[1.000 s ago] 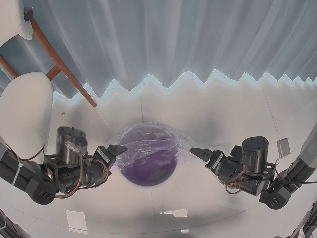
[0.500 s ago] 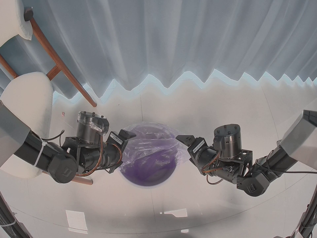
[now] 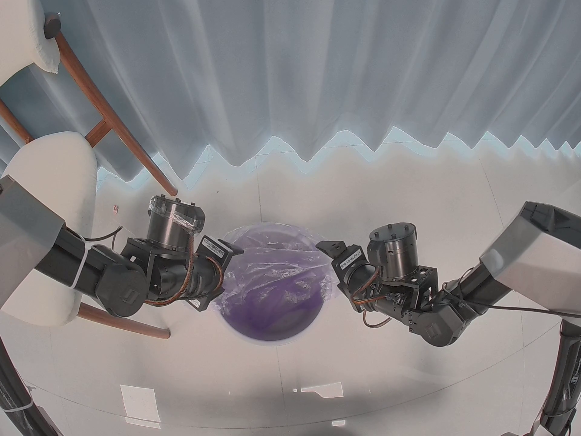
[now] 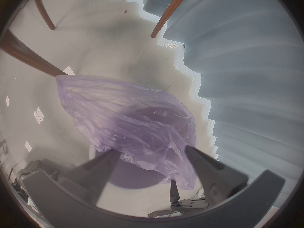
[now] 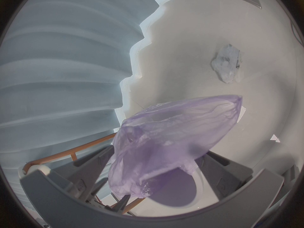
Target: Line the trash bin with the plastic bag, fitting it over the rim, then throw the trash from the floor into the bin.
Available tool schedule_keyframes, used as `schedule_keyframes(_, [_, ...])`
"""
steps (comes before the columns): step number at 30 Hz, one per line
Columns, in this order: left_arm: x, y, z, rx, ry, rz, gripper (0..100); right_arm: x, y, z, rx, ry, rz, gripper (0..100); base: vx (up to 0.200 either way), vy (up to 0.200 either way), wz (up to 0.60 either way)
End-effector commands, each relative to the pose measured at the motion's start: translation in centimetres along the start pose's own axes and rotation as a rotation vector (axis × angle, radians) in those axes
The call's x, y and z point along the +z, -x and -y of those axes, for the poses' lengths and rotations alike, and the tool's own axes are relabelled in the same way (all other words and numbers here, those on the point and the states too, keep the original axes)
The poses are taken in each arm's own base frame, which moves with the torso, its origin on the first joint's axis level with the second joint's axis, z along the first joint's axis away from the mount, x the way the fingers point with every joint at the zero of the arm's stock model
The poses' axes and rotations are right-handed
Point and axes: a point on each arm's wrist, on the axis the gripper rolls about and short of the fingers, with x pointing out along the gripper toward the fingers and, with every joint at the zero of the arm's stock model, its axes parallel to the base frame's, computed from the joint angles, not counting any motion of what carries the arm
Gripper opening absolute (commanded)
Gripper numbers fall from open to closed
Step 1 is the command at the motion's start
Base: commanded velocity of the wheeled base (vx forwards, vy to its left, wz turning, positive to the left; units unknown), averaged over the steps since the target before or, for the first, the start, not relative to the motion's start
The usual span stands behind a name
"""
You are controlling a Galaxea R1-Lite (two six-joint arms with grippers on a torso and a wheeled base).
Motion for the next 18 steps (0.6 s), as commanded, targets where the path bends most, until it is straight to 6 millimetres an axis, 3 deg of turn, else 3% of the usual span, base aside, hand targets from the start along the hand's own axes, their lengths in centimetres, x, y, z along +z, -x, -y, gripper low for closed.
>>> schedule_keyframes(1, [-0.2,-0.1,0.2,-0.002,-0.004,-0.007,0,-0.3,-1.3,0.7,-0.024,-0.008,0.002,0,0.000,0.000,0.00])
schedule_keyframes(11, [-1.0,0.3,-0.5,0.027,-0.015,-0.028,0,-0.9,0.1,0.5,-0.105,0.019,0.016,0,0.000,0.000,0.00])
schedule_keyframes(15, [-2.3,2.7,-1.3,0.068,-0.043,-0.070,0,-1.6,2.2,1.4,-0.174,0.053,-0.002,0,0.000,0.000,0.00])
schedule_keyframes(18, [-2.7,3.3,-2.3,0.107,-0.058,-0.082,0,-1.6,3.2,2.0,-0.195,0.068,-0.010,0,0.000,0.000,0.00])
